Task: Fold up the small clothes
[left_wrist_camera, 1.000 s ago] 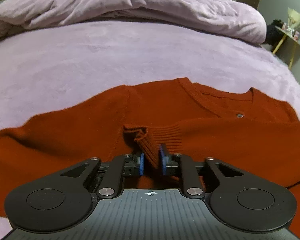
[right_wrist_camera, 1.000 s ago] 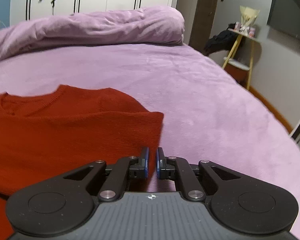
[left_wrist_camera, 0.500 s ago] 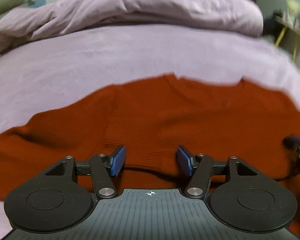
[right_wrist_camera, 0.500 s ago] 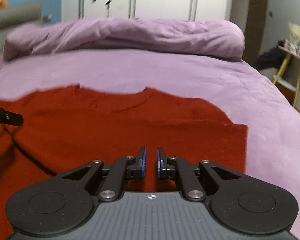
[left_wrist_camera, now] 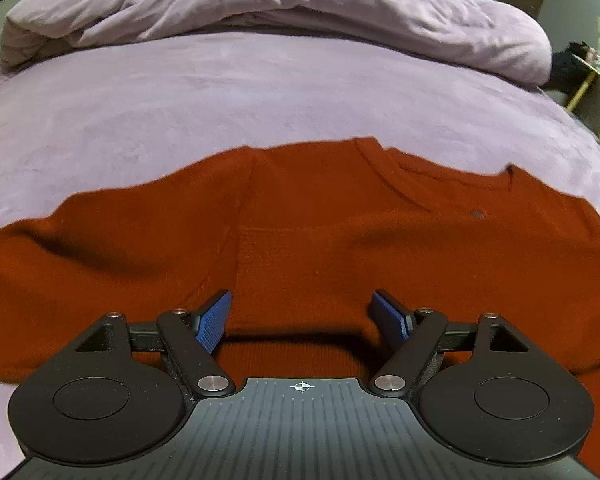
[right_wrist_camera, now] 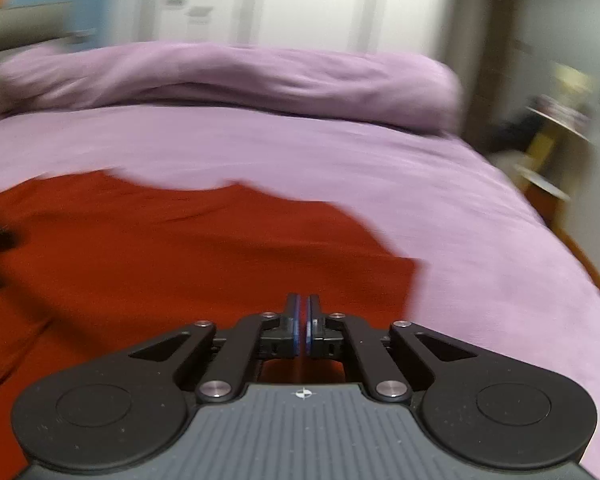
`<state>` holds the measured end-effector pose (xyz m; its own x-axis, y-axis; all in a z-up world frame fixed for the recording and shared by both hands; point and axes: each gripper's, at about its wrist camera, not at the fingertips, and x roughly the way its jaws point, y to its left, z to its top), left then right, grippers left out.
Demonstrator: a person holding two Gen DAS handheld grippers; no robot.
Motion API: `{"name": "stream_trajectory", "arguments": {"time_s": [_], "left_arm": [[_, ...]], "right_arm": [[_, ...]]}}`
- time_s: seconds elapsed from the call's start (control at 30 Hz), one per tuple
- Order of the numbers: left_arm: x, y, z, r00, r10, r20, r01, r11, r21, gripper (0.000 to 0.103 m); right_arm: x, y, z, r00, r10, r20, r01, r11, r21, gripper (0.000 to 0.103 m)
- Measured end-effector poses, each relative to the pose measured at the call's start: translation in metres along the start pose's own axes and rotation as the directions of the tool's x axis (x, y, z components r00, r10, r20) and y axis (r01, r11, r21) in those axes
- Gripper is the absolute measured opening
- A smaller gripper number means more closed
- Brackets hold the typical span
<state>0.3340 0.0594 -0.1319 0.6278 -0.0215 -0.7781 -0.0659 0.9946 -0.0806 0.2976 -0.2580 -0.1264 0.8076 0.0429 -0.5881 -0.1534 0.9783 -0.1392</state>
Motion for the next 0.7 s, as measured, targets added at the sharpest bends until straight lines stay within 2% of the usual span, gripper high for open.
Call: {"name": "stream_trajectory", "arguments": {"time_s": [0.07, 0.1, 0.23, 0.37, 0.5, 0.57, 0.6, 0.63, 0.67, 0.7], "left_arm": [[0.001, 0.001, -0.004, 1.000, 0.003, 0.009, -0.003, 1.000, -0.007, 0.083], [0.002, 0.002, -0.004, 1.000, 0.004, 0.010, -0.003, 1.000, -0.017, 0.085], [0.006, 0.002, -0.004, 1.000, 0.022, 0.011, -0.021, 1.000, -0.008, 0.095], [0.002, 0.012, -0.008, 1.000, -0.013, 0.012, 0.013, 1.000, -0.011, 0.095], [-0.018, 0.026, -0.011, 0.999, -0.033, -0.014, 0.033, 0.999, -0.027, 0.094], [-0.035, 0.044, -0.015, 0.999, -0.040, -0.022, 0.039, 0.997, -0.067, 0.091], [-0.045, 0.056, -0.020, 0.999, -0.044, -0.019, 0.042, 0.995, -0.088, 0.091], [-0.055, 0.070, -0.026, 0.999, -0.043, -0.012, 0.041, 0.993, -0.112, 0.091], [-0.065, 0.086, -0.034, 0.999, -0.039, 0.003, 0.039, 0.989, -0.143, 0.091], [-0.076, 0.108, -0.044, 0.999, -0.031, 0.016, 0.033, 0.982, -0.187, 0.091]], "right_arm": [[0.004, 0.016, -0.013, 0.998, 0.003, -0.059, -0.009, 0.995, -0.099, 0.004], [0.005, 0.019, -0.021, 0.999, -0.014, -0.036, 0.009, 0.992, -0.127, 0.004], [0.006, 0.014, -0.016, 0.999, -0.017, -0.050, 0.013, 0.997, -0.077, 0.005], [0.007, 0.027, -0.021, 0.998, -0.040, -0.049, 0.034, 0.993, -0.115, 0.007], [0.009, 0.039, -0.016, 0.992, -0.088, -0.087, 0.071, 0.982, -0.176, 0.007], [0.001, 0.041, -0.008, 0.986, -0.095, -0.137, 0.074, 0.986, -0.149, 0.008], [-0.006, 0.038, -0.003, 0.984, -0.072, -0.161, 0.056, 0.994, -0.098, 0.008], [-0.017, 0.033, -0.001, 0.985, -0.017, -0.171, 0.014, 1.000, -0.019, 0.021], [-0.030, 0.026, -0.001, 0.983, 0.075, -0.165, -0.061, 0.994, 0.087, 0.033], [-0.042, 0.019, -0.003, 0.976, 0.159, -0.152, -0.130, 0.974, 0.186, 0.051]]}}
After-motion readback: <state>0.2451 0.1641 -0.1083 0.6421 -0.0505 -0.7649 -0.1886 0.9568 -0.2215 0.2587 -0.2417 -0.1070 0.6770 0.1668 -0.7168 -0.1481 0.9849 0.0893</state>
